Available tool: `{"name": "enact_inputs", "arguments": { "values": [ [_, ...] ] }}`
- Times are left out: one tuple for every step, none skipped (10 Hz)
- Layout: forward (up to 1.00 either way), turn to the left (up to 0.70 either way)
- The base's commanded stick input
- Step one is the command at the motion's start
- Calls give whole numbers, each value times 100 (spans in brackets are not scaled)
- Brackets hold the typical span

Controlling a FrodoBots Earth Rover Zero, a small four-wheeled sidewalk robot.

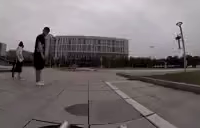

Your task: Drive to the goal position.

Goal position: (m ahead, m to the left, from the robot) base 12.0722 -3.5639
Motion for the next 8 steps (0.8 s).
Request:
{"name": "enact_inputs", "arguments": {
  "values": [
    [70, 0],
    [70, 0],
    [70, 0],
    [70, 0],
    [70, 0],
    [70, 0],
    [70, 0],
    [70, -19]
  ]
}}
